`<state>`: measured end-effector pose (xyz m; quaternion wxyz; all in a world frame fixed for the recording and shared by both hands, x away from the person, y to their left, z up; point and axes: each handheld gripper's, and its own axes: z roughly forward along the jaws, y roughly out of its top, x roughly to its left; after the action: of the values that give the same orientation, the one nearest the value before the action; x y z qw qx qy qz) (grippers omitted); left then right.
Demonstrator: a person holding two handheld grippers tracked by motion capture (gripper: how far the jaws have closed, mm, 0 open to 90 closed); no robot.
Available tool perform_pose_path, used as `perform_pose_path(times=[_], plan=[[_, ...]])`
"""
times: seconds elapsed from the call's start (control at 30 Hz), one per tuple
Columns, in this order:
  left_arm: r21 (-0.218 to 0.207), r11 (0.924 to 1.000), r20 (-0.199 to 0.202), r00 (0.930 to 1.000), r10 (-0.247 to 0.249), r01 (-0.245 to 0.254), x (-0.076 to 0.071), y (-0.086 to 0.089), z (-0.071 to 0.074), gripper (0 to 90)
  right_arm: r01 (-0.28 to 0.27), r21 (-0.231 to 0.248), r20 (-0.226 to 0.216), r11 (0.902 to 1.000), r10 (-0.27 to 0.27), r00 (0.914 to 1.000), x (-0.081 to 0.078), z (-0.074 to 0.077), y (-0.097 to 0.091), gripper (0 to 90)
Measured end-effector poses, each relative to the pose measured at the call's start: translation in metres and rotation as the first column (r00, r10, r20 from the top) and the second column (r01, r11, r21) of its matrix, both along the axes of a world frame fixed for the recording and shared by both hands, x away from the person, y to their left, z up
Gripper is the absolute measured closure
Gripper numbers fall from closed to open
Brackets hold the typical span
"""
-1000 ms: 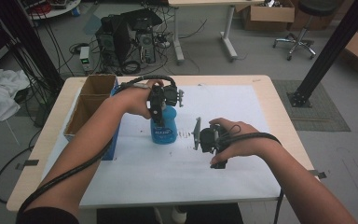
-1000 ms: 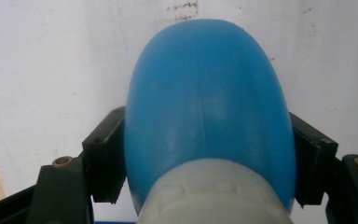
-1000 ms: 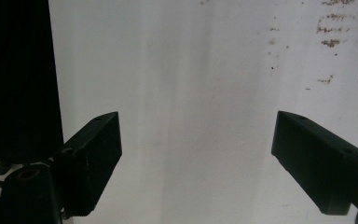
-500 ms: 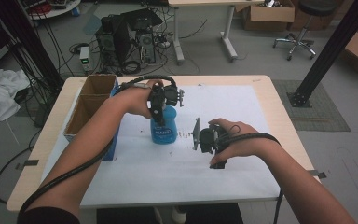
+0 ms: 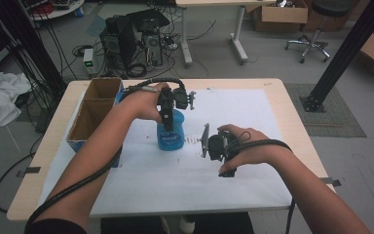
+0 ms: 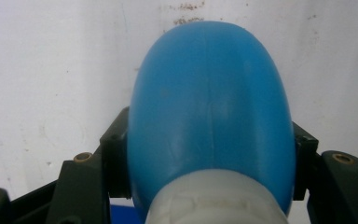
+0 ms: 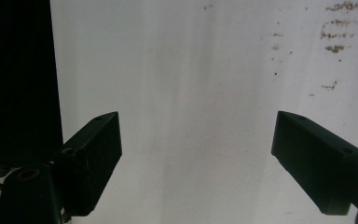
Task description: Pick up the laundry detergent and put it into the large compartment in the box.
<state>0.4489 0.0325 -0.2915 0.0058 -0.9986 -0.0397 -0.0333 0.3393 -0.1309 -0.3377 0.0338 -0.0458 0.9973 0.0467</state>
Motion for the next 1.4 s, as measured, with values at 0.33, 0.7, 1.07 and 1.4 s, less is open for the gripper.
perform_pose_path(times=[0.33, 0.7, 1.07, 1.4], plan=[[-0.033, 0.9881, -0.029, 0.9883, 0.149, -0.15, -0.001, 0.007, 0.045, 38.2, -0.002, -0.001, 0.006, 1.0, 0.003, 1.0, -0.001, 0.004, -0.001, 16.1], [-0.014, 0.9449, -0.054, 0.9438, 0.326, -0.327, -0.001, 0.02, 0.092, 38.1, -0.021, 0.003, 0.015, 0.9998, 0.021, 0.9997, -0.003, 0.008, -0.001, 16.1], [-0.06, 0.8476, -0.053, 0.8496, 0.525, -0.527, -0.002, 0.063, 0.14, 38.1, -0.028, 0.015, 0.015, 0.9995, 0.028, 0.9995, -0.001, 0.009, 0.001, 16.1], [-0.079, 0.6883, -0.048, 0.6924, 0.72, -0.721, -0.01, 0.104, 0.18, 38.2, -0.041, 0.026, 0.027, 0.9988, 0.04, 0.9988, -0.002, 0.015, 0.001, 16.1]])
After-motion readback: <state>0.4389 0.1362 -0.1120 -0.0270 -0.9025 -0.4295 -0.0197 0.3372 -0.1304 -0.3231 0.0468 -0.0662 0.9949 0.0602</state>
